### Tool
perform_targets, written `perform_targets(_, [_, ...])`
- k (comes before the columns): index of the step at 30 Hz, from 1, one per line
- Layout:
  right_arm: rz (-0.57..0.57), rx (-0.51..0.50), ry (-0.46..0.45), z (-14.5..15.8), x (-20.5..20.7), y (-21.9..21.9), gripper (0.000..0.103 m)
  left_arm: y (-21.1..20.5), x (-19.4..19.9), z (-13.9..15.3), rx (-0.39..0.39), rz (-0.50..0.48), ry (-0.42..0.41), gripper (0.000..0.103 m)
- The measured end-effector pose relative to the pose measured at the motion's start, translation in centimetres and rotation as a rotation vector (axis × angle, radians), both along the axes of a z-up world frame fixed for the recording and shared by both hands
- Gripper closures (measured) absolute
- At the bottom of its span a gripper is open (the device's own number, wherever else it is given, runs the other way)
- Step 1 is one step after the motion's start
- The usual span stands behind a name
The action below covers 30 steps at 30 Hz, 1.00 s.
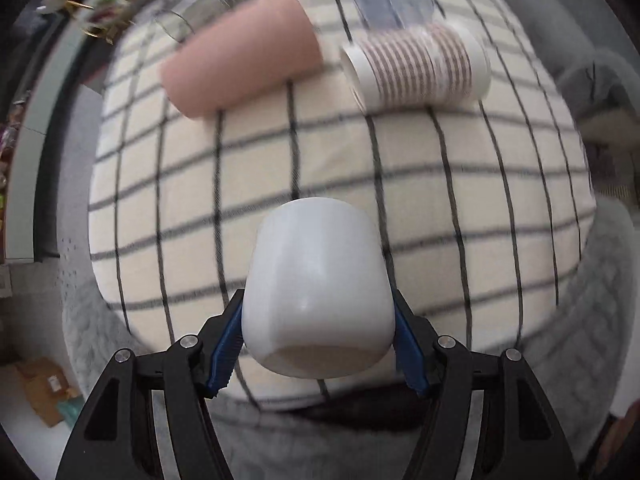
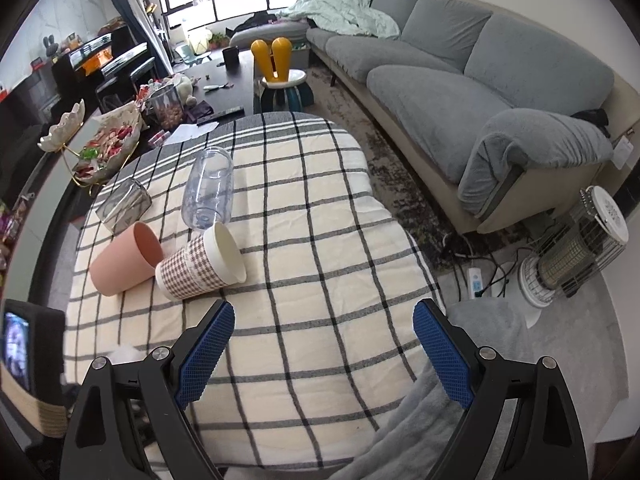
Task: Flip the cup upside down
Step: 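Lift the white cup with the left gripper and rotate it rim-down, then lower the inverted white cup onto the table and open the left gripper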
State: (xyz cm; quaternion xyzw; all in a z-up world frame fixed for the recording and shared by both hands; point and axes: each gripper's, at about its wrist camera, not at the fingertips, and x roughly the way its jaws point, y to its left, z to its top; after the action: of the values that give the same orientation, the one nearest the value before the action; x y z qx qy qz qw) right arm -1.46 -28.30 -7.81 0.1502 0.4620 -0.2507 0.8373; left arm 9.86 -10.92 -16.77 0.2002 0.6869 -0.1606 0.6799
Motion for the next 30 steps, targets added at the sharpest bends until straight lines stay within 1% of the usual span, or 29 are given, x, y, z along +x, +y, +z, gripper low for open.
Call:
perform_targets(4, [-0.017, 0.044, 0.015, -0.2, 0.8, -1.0, 0.012, -1.5, 1.3, -0.8, 0.078, -0.046, 0.157, 0.037])
perform_targets(6, [-0.029, 0.077, 0.024, -0.7, 1.4, -1.7, 0.012, -2.2, 2.1, -1.2, 0.110, -0.066, 0.218, 0.037])
perform_targets(10, [-0.043, 0.134, 0.046, -1.6, 2.9, -2.7, 0.012, -3.5, 3.9, -2.4, 0.199, -0.092, 0.328, 0.037])
perform_targets(12, [-0.047, 0.159, 0.058, -2.2, 3.7, -3.2, 0.012, -4.2, 4.7, -3.1, 0.241, -0.112, 0.365, 0.037])
perform_targets(14, [-0.052, 0.179, 0.071, -2.8, 4.5, -3.8, 0.012, -4.7, 5.5, -4.0, 0.277, -0.116, 0.392, 0.037])
perform_targets(16, [-0.060, 0.197, 0.079, -3.4, 5.1, -4.4, 0.012, -5.1, 5.6, -5.0, 0.296, -0.115, 0.412, 0.037])
perform_targets(18, [-0.068, 0.217, 0.088, -4.1, 5.7, -5.0, 0.012, -5.7, 6.1, -5.3, 0.307, -0.124, 0.435, 0.037])
perform_targets(21, [-0.073, 0.236, 0.098, -4.9, 6.1, -5.6, 0.012, -6.3, 6.6, -5.9, 0.309, -0.134, 0.430, 0.036])
perform_targets(24, [-0.075, 0.254, 0.105, -5.5, 6.4, -5.8, 0.012, -6.7, 6.8, -6.3, 0.310, -0.137, 0.438, 0.029])
perform_targets(26, [-0.076, 0.258, 0.108, -5.6, 6.4, -5.8, 0.012, -6.4, 7.3, -6.0, 0.305, -0.143, 0.432, 0.027])
perform_targets(28, [-0.076, 0.257, 0.105, -5.5, 6.2, -5.8, 0.012, -6.3, 7.0, -5.6, 0.298, -0.145, 0.429, 0.022])
perform_targets(30, [-0.075, 0.246, 0.094, -5.1, 6.0, -5.7, 0.012, -5.9, 6.5, -5.0, 0.290, -0.149, 0.410, 0.021])
